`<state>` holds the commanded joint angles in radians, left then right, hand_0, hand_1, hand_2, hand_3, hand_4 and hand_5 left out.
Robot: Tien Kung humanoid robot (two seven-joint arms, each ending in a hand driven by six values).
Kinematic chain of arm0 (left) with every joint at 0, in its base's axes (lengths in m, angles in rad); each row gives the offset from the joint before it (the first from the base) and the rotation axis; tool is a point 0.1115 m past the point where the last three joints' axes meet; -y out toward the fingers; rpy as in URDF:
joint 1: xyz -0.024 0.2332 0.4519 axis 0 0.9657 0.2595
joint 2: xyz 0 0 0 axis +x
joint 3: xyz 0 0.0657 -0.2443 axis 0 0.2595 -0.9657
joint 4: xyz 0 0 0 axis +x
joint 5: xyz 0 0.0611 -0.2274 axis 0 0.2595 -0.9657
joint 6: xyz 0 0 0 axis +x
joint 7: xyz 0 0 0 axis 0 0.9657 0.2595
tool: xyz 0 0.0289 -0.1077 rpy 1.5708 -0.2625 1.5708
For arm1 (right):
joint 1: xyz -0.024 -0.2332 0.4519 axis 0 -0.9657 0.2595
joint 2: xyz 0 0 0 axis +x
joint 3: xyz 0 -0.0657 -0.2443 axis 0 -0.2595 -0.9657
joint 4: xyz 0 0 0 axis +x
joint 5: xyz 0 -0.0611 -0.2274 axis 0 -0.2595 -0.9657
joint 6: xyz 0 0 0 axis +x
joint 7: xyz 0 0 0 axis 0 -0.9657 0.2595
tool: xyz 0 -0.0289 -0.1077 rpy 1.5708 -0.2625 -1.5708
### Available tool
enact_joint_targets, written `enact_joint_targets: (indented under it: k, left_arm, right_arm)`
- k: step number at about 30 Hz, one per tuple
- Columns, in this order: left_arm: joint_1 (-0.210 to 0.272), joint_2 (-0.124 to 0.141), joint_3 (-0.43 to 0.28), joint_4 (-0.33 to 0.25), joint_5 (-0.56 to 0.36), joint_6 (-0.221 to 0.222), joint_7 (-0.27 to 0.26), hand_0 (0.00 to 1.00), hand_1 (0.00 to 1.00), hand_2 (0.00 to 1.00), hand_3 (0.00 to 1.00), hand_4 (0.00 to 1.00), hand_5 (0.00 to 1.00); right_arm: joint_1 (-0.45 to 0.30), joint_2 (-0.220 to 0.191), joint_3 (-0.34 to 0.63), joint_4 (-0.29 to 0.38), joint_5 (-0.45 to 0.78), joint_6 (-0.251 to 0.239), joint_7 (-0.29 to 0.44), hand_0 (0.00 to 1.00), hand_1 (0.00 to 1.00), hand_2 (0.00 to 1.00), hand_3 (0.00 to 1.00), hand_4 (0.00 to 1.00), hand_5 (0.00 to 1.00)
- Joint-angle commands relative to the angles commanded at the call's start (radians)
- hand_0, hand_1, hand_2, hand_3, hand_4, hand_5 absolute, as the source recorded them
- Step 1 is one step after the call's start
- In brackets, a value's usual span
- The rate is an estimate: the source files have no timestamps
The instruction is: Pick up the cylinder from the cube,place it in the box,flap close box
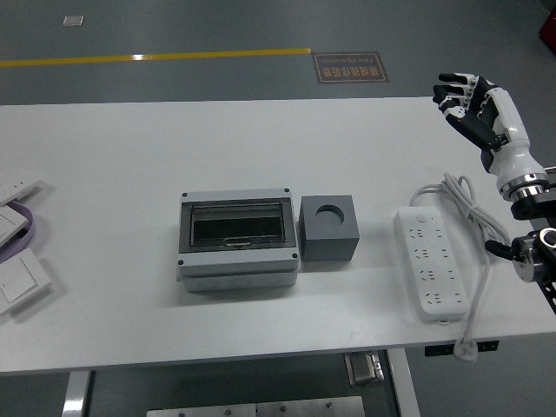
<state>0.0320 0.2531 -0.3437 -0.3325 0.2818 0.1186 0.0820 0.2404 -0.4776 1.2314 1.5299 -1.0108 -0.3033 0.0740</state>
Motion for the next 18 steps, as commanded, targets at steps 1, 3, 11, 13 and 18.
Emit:
enact_joint_targets:
  k: [1,3,11,13,18]
  left_arm:
    - [-0.001,0.001,0.000,0.000,0.001,0.000,0.000,0.599,0.513,0.562,0.619,0.719,0.206]
    - [-0.002,0.004,0.004,0.000,0.000,-0.001,0.000,0.599,0.513,0.562,0.619,0.719,0.206]
    - [-0.006,0.020,0.022,0.000,-0.005,-0.001,0.000,0.598,0.513,0.562,0.619,0.719,0.206]
    - [-0.006,0.022,0.025,0.000,-0.005,-0.001,0.000,0.598,0.513,0.562,0.619,0.719,0.206]
    - [-0.008,0.023,0.025,-0.001,0.001,-0.001,0.000,0.598,0.513,0.561,0.619,0.719,0.207]
  right_arm:
    - [-0.001,0.001,0.000,-0.002,0.004,0.000,0.003,0.739,0.700,0.727,0.798,0.755,0.212]
    - [-0.005,0.003,-0.003,-0.006,0.012,-0.002,0.007,0.739,0.700,0.727,0.798,0.755,0.212]
    - [-0.016,0.006,-0.004,-0.019,0.029,-0.009,0.010,0.733,0.706,0.719,0.774,0.777,0.204]
    - [-0.016,0.005,-0.002,-0.020,0.030,-0.010,0.009,0.731,0.702,0.714,0.763,0.766,0.215]
    - [-0.019,0.002,0.010,-0.021,0.033,-0.022,0.014,0.725,0.698,0.708,0.752,0.749,0.229]
